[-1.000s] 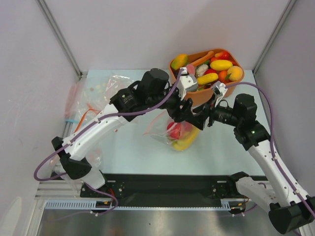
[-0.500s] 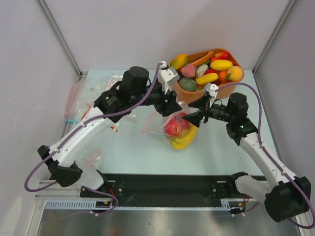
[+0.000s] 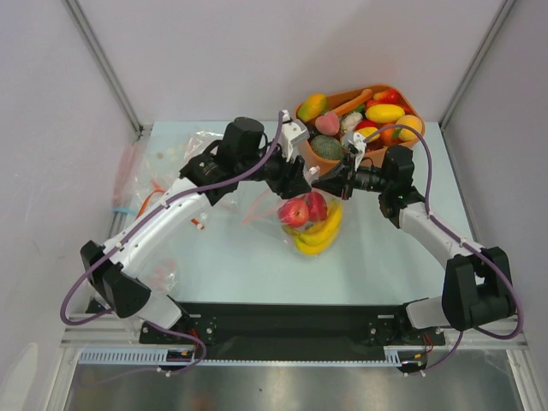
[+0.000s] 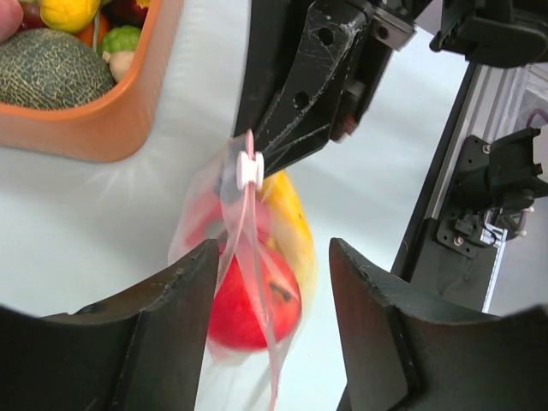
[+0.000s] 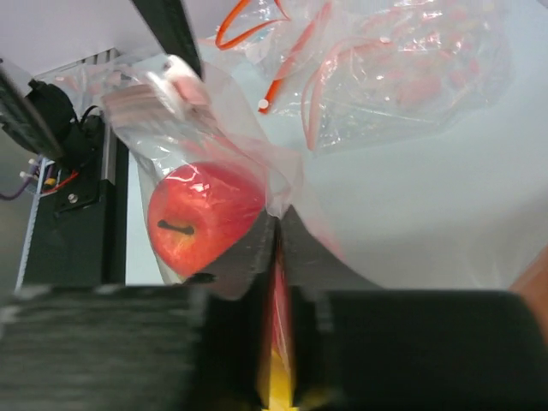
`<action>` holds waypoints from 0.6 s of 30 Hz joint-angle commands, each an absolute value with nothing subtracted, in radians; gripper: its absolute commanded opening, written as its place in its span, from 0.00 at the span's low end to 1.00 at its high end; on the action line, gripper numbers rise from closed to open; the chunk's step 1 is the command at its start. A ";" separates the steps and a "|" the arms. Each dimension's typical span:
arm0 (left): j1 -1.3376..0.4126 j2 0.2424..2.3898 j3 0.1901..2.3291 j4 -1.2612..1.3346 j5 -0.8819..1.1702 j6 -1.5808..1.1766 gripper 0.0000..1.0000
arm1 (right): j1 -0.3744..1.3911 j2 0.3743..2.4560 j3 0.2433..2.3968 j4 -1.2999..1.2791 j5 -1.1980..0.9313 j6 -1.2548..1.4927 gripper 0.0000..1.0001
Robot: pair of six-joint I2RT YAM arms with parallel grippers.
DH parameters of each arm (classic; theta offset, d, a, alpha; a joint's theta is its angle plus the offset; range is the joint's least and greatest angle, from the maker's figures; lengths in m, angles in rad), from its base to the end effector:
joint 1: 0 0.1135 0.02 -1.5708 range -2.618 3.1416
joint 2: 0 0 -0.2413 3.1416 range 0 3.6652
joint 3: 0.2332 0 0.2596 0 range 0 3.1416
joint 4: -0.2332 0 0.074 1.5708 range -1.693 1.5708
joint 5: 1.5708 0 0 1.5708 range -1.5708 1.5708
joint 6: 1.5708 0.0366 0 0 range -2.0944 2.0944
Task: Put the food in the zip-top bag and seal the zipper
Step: Zip the zipper food storage bag at the center of the board.
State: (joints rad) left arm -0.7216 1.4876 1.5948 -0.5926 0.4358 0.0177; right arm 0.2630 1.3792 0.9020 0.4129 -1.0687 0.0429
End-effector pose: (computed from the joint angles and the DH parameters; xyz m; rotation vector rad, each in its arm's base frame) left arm 0.2446 -0.2358 0.3906 1.0230 1.8619 -0.8755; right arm 0.2981 0.1135 0.2818 -0.9932 1.4012 1.0929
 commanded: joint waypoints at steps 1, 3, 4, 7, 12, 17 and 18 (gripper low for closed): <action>-0.718 1.487 1.658 -0.543 0.476 0.008 0.59 | 0.259 1.362 0.943 0.560 -1.166 0.103 0.02; -0.718 1.471 1.652 -0.551 0.453 0.023 0.59 | 0.256 1.353 0.946 0.546 -1.178 0.110 0.00; -0.718 1.463 1.651 -0.554 0.440 0.040 0.58 | 0.255 1.348 0.946 0.546 -1.196 0.135 0.00; -0.716 1.442 1.651 -0.565 0.420 0.061 0.56 | 0.258 1.315 0.939 0.540 -1.201 0.158 0.00; -0.716 1.443 1.683 -0.577 0.406 0.077 0.48 | 0.262 1.244 0.930 0.448 -1.169 0.132 0.00; -0.719 1.447 1.707 -0.558 0.429 0.066 0.44 | 0.261 1.236 0.945 0.411 -1.169 0.117 0.00; -0.719 1.453 1.716 -0.557 0.436 0.067 0.43 | 0.261 1.238 0.949 0.396 -1.169 0.114 0.00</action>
